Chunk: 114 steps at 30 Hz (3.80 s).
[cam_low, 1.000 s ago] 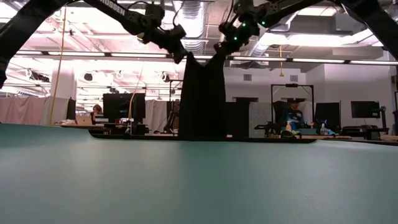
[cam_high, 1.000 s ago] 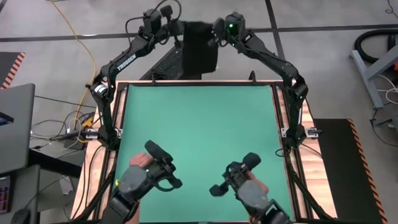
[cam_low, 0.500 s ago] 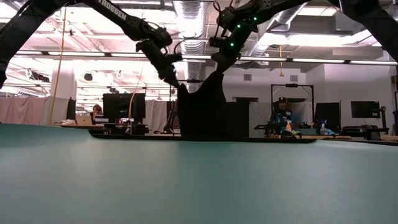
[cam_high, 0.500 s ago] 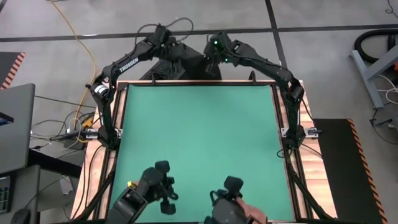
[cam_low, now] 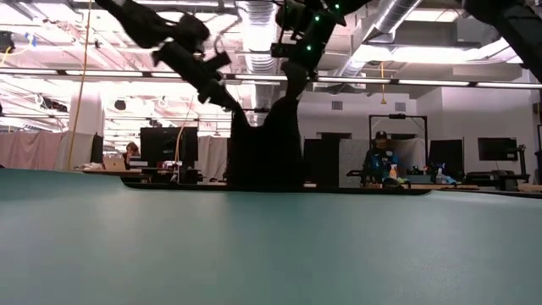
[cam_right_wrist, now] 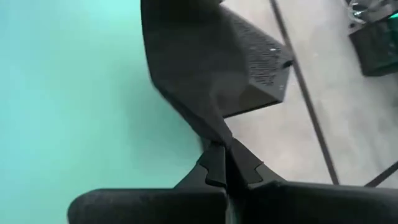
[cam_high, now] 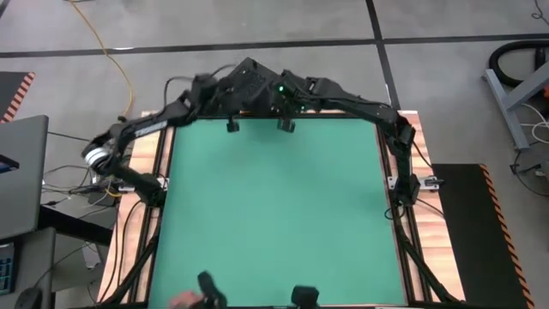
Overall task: Roll towel
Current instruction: Roll the black towel
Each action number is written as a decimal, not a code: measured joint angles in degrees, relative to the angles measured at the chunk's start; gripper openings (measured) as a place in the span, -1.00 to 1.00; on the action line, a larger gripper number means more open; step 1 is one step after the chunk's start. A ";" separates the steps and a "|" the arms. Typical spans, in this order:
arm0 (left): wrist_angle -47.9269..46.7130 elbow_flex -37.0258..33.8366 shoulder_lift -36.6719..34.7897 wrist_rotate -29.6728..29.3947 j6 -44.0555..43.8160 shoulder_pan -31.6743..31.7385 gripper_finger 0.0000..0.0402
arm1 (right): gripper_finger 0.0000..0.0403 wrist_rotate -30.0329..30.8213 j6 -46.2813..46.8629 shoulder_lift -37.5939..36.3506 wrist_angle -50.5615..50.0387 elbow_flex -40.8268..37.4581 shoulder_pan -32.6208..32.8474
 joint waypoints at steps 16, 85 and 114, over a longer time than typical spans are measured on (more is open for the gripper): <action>15.68 -31.18 -26.91 -12.49 -13.34 -18.05 -1.00 | -0.96 8.80 10.88 -3.20 -1.28 -9.13 21.57; 34.87 -45.22 -4.99 -62.69 -63.33 -86.15 -1.00 | -0.94 -1.08 48.09 -13.00 51.65 -60.11 48.77; 21.85 -45.24 -4.99 -61.52 -77.75 -86.68 -1.00 | -0.94 -10.90 40.41 -9.54 50.12 -60.06 37.15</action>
